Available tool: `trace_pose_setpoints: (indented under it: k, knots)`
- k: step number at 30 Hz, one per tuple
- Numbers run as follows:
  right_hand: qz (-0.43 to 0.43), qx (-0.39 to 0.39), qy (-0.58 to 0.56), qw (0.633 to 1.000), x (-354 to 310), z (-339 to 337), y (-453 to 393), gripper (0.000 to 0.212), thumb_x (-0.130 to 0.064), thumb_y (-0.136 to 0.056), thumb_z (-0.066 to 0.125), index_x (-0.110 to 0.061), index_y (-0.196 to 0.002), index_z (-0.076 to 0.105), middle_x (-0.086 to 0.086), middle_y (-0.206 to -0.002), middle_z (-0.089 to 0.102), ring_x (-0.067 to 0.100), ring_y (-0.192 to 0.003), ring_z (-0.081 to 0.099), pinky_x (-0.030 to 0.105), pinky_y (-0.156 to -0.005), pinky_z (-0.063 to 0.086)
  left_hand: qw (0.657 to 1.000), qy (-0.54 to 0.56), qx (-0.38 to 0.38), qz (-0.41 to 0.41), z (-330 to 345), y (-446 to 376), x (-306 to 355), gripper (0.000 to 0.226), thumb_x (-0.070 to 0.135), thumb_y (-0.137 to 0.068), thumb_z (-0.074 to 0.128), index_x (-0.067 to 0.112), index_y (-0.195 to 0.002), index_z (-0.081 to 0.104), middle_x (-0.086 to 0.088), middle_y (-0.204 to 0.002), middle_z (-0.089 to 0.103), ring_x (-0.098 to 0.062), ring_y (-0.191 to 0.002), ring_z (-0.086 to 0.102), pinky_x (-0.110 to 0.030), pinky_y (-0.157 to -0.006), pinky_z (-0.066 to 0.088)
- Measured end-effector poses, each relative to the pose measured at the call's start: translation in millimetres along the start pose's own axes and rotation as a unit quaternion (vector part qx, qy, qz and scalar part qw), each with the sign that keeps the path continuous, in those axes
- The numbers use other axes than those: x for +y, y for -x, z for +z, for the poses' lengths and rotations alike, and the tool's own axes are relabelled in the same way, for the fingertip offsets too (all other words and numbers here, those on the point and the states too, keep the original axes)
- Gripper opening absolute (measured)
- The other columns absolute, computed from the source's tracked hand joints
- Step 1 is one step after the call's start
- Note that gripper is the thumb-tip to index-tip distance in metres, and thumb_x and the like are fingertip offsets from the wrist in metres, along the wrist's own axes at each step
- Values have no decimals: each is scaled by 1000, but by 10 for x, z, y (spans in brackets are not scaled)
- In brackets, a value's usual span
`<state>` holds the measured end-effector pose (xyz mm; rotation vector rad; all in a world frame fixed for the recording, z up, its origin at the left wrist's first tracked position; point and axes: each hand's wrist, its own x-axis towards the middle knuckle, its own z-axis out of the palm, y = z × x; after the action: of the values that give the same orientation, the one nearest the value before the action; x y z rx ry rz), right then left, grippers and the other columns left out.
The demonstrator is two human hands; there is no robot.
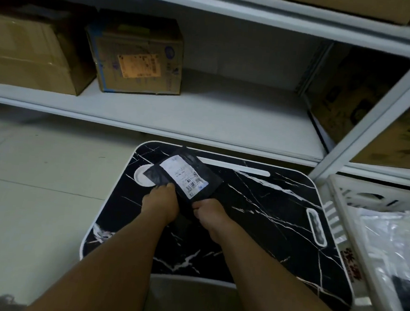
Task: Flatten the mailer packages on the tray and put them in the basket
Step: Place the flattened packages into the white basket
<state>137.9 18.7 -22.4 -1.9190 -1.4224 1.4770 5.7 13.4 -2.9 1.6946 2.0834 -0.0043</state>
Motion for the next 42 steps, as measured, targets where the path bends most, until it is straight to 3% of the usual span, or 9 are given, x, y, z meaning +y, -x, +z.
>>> trace_pose_setpoints:
  k: [3,7,10,18,24,29,36,39,42]
  knots:
    - [9,16,18,1000,311,-116,167,27,-6,-90,51,0,-110,68,17,-106,69,29,-93,65,34,-83,55,998,33,-42,39,124,192,205,35,11,-93,45,7,-127,41,-16,-130,53,-33,-118,52,-43,-96,44]
    - [-60,-31,373,925,539,-210,527,47,-44,-100,37,-8,-123,56,20,-132,56,22,-105,62,24,-84,53,991,-10,-92,100,286,394,415,31,14,-94,41,8,-123,49,-14,-132,51,-31,-121,49,-43,-101,41]
    - [-123,-76,506,850,589,-258,698,34,-7,-103,35,1,-130,52,17,-135,53,33,-123,51,39,-97,45,988,-40,-99,110,369,458,530,33,16,-92,41,8,-121,54,-14,-131,49,-30,-120,49,-45,-102,41]
    - [-139,216,305,917,656,-309,1081,27,-15,-94,43,-13,-114,61,5,-114,60,23,-103,57,33,-88,48,984,-64,-16,164,499,680,634,61,27,-93,52,14,-146,25,-13,-155,17,-31,-140,28,-48,-108,36]
    - [-160,186,421,873,1030,-395,1168,64,-48,-100,10,-18,-154,-6,0,-156,-20,18,-146,-18,45,-121,5,926,-216,67,302,794,947,570,61,43,-98,6,15,-143,-25,-5,-153,-29,-21,-143,-25,-49,-119,-3]
    - [-172,137,453,864,1381,-338,1109,90,-65,-80,-24,-21,-154,-3,-1,-160,-14,16,-144,-19,43,-115,-11,914,-229,9,334,1073,987,414,72,45,-75,-22,17,-142,-26,-4,-154,-28,-19,-139,-28,-40,-115,-8]
    - [-176,160,488,840,1301,-367,1003,61,-44,-99,23,-20,-154,16,3,-161,8,22,-150,3,44,-113,-14,937,-132,14,322,882,874,648,47,25,-99,43,17,-144,34,-1,-152,33,-19,-138,31,-32,-114,29]
    - [-256,248,471,807,1279,-393,864,39,-17,-67,77,-13,-106,70,7,-108,69,24,-101,65,37,-105,42,935,-157,60,312,811,831,761,29,13,-98,39,17,-125,47,-1,-129,50,-19,-114,48,-30,-93,41]
    - [-270,333,434,792,1129,-492,759,11,-13,-72,72,-15,-77,63,1,-64,61,18,-52,56,27,-46,47,941,-152,60,296,814,743,812,35,15,-97,42,16,-132,38,-3,-133,45,-21,-118,44,-32,-95,39]
